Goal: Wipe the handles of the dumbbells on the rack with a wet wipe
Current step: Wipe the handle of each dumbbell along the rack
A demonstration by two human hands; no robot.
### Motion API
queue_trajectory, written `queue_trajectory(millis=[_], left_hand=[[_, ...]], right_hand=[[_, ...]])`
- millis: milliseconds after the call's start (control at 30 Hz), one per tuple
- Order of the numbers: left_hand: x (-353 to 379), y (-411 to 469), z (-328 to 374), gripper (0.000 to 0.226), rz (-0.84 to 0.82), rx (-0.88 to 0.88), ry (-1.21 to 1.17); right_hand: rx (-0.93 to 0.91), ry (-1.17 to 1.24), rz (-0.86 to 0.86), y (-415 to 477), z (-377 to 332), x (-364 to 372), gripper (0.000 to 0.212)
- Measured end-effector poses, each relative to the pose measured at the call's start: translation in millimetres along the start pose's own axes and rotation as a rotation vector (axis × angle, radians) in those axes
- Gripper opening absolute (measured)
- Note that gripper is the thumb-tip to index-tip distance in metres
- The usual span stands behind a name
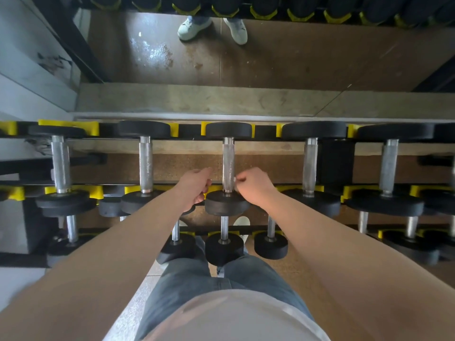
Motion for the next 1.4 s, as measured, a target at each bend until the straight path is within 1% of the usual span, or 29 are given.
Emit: queue_trajectory(millis=[67, 133, 167, 200, 300, 333, 367, 400, 433, 467, 533, 567, 600, 633, 667, 767, 800, 833, 867, 900, 1033, 1067, 1133, 1167, 1200, 1300, 1333, 1367, 1400], left_hand=[[4.3, -0.2, -2.7, 0.023, -0.008, -0.007, 0.013], [6.9, -0.3, -5.1, 0.024, -0.013, -0.014, 0.022], [7.3, -0.4, -5.8, 0.025, -0.017, -0.011, 0.023], [7.4, -0.6, -5.6, 0.024, -0.019, -0.002, 0.019], [3.4, -1.7, -2.4, 0.014, -0.015, 0.023, -0.02], [1.9, -1.9, -1.6, 0.012, -0.018, 0.025, -0.031], [0.2, -1.9, -1.0, 0.012, -0.02, 0.024, -0.036], [-1.4, -1.4, -0.5, 0.013, -0.02, 0.021, -0.033], [-2.7, -1.3, -0.1, 0.014, -0.019, 0.014, -0.028], [-3.8, -0.9, 0.4, 0.017, -0.019, 0.007, -0.023], [-6.0, 0.1, 2.2, 0.018, -0.014, -0.001, -0.022], [-6.9, 0.4, 3.0, 0.018, -0.01, -0.003, -0.023], [-6.9, 0.9, 3.6, 0.018, -0.011, -0.006, -0.023], [-6.5, 1.5, 3.8, 0.019, -0.014, -0.01, -0.023], [-5.9, 1.9, 3.9, 0.02, -0.016, -0.013, -0.02], [-5.1, 2.9, 4.4, 0.02, -0.014, -0.024, -0.013], [-5.1, 3.5, 4.4, 0.019, -0.016, -0.025, -0.012], [-4.6, 3.8, 4.2, 0.019, -0.018, -0.025, -0.011], [-4.6, 4.5, 4.0, 0.019, -0.021, -0.024, -0.007], [-4.4, 4.9, 3.6, 0.019, -0.023, -0.025, -0.003], [-4.3, 8.6, 1.7, 0.022, -0.013, -0.033, 0.004], [-3.8, 9.8, 1.0, 0.023, -0.014, -0.031, 0.007], [-2.1, 11.1, 0.1, 0.023, -0.02, -0.031, 0.01], [-1.4, 11.3, 0.3, 0.023, -0.02, -0.033, 0.008], [-0.9, 11.6, 0.7, 0.022, -0.02, -0.034, 0.005], [0.9, 11.3, 2.5, 0.024, -0.023, -0.035, -0.005], [0.9, 10.7, 2.4, 0.023, -0.023, -0.034, -0.004], [0.9, 10.0, 2.0, 0.021, -0.024, -0.032, -0.003], [0.8, 9.1, 1.4, 0.021, -0.026, -0.03, -0.002]], right_hand=[[0.008, -0.1, -0.08, 4.2, 0.3, 4.0, 0.019], [0.018, -0.129, -0.096, 13.6, -2.4, -1.9, 0.016], [0.031, -0.097, -0.077, 19.0, -3.2, -7.6, 0.014], [0.063, 0.006, -0.04, 25.3, -2.2, -15.0, 0.013], [0.174, 0.562, 0.059, 37.6, -1.0, -32.8, 0.02], [0.177, 0.676, 0.061, 39.8, -3.4, -33.9, 0.02], [0.165, 0.723, 0.048, 41.2, -5.1, -33.1, 0.021], [0.139, 0.717, 0.021, 40.3, -6.3, -30.4, 0.022], [0.108, 0.64, -0.023, 37.4, -5.4, -25.3, 0.021], [0.069, 0.476, -0.092, 31.9, -5.4, -19.1, 0.02], [-0.012, 0.06, -0.264, 21.2, -2.4, -2.0, 0.016], [-0.032, -0.061, -0.317, 18.5, 0.3, 4.0, 0.017], [-0.032, -0.075, -0.332, 18.9, 1.6, 5.8, 0.017], [-0.012, -0.004, -0.317, 22.1, 2.4, 4.4, 0.016], [0.032, 0.143, -0.277, 27.2, 3.5, 0.2, 0.015], [0.13, 0.808, -0.135, 47.9, 1.0, -19.5, 0.023], [0.134, 0.993, -0.114, 54.5, -1.6, -24.7, 0.021], [0.125, 1.082, -0.111, 58.3, -4.4, -28.3, 0.02], [0.103, 1.07, -0.135, 59.1, -7.5, -28.7, 0.02], [0.086, 0.992, -0.175, 56.4, -8.2, -25.7, 0.02], [0.082, 0.395, -0.375, 32.0, 9.2, 0.9, 0.021], [0.068, 0.28, -0.408, 28.6, 12.0, 5.7, 0.022], [0.069, 0.223, -0.399, 28.0, 12.9, 5.3, 0.024], [0.081, 0.277, -0.367, 30.0, 11.2, 1.4, 0.022], [0.1, 0.4, -0.32, 34.3, 9.4, -3.7, 0.021], [0.133, 1.011, -0.153, 49.4, -3.5, -24.9, 0.02], [0.132, 1.141, -0.112, 54.6, -6.4, -28.9, 0.019], [0.125, 1.174, -0.088, 57.2, -8.3, -30.5, 0.019], [0.118, 1.118, -0.077, 57.3, -8.6, -29.5, 0.019]])
Point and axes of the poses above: each hand's wrist, its own y-axis towards the middle knuckle, its own x-axis out of the palm, z = x × y, the point moved 9 cm from there along y, towards the middle knuckle, and after that the axes turned 1 degree about y, right-handed, at the moved point
